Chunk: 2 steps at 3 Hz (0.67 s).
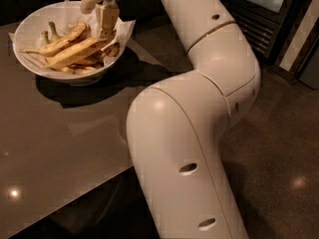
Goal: Pick banana from white bowl
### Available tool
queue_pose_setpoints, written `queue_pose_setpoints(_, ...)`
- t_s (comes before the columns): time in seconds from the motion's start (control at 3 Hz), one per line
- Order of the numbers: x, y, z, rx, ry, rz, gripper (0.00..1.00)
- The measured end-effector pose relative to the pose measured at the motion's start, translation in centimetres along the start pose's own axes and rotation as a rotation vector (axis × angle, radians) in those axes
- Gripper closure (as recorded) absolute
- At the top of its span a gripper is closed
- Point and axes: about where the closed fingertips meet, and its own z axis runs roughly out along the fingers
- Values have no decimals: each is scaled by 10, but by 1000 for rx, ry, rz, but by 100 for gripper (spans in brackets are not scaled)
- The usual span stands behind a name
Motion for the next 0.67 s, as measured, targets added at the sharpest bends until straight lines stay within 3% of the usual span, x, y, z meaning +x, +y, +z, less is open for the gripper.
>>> queue_pose_setpoints(0.67,-3,-5,23,-31,-13,-4,34)
